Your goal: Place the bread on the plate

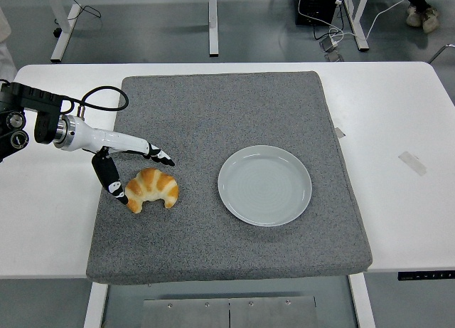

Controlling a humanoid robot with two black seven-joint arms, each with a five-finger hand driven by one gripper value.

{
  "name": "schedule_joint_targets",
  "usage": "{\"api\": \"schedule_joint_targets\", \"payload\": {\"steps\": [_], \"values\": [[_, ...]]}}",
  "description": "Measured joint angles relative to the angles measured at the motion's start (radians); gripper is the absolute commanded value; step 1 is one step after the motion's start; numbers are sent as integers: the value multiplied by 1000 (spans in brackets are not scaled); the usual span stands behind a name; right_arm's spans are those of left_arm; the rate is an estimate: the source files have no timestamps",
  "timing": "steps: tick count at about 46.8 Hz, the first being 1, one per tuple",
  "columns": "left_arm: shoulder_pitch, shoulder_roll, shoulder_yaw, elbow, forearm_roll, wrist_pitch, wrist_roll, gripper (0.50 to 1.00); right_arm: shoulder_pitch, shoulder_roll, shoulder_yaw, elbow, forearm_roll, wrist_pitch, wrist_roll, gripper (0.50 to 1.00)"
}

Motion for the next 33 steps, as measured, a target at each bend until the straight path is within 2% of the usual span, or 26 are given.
{"api": "schedule_joint_targets", "payload": {"steps": [8, 23, 29, 33], "values": [[7, -27, 2, 8, 0, 25, 0, 972, 0, 0, 0, 0, 0, 0, 0, 1000], [23, -48, 4, 12, 34, 29, 0, 958, 0, 0, 0, 0, 0, 0, 0, 1000], [30, -48, 4, 12, 57, 29, -2, 922, 0, 0, 0, 0, 0, 0, 0, 1000], [35, -48, 4, 12, 59, 29, -3, 860, 0, 0, 0, 0, 0, 0, 0, 1000]]}}
